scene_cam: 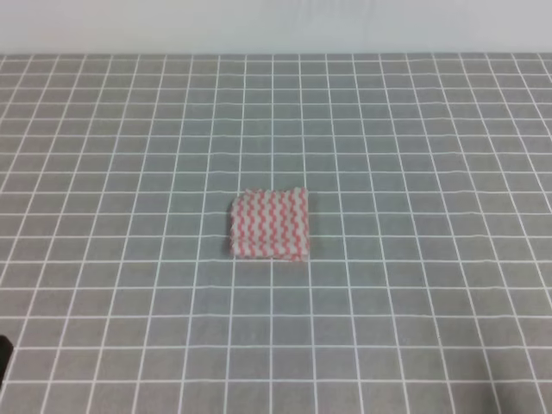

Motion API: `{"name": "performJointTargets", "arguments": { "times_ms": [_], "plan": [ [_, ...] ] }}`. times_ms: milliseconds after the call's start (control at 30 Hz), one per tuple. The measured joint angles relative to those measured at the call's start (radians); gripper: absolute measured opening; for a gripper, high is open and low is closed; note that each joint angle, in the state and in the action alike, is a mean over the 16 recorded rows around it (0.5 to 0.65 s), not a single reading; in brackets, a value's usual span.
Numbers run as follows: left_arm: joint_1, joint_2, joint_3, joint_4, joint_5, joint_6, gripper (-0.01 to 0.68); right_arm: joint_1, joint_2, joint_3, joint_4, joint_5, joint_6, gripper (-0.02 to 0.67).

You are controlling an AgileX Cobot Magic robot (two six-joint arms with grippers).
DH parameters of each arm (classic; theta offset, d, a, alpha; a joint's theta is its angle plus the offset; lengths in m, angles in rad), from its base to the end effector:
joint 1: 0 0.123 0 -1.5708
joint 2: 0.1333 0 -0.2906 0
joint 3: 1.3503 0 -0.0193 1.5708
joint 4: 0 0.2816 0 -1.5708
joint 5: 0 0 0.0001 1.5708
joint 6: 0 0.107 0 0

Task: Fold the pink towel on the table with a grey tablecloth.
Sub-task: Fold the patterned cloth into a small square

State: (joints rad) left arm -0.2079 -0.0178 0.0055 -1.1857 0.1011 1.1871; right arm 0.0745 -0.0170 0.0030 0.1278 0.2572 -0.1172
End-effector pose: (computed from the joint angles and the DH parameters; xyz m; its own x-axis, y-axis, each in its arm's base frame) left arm 0.0918 -0.0297 0.2102 0.0610 -0.0096 -0.9981 0.2967 0.9549 0.0089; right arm 0.0947 0.0106 0.1879 -0.1536 -0.0050 -0.9881 -0.1053 0.9944 0.0113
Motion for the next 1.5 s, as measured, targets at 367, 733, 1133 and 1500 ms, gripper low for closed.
{"name": "performJointTargets", "arguments": {
  "times_ms": [367,733,1133,1500],
  "plan": [
    [0.0,0.001,0.001,0.0,0.0,0.0,-0.002,0.0,0.0,0.0,-0.006,0.086,0.001,-0.015],
    [0.0,0.001,0.001,0.004,-0.001,-0.001,-0.003,0.0,0.0,0.0,-0.003,0.086,0.001,-0.015],
    [0.056,0.001,-0.001,0.558,0.087,-0.62,-0.003,0.0,0.0,0.0,-0.002,0.085,0.001,-0.015],
    [0.121,0.003,-0.002,1.098,0.25,-1.208,-0.003,0.0,0.0,0.0,-0.001,0.083,0.001,-0.015]
  ]
}}
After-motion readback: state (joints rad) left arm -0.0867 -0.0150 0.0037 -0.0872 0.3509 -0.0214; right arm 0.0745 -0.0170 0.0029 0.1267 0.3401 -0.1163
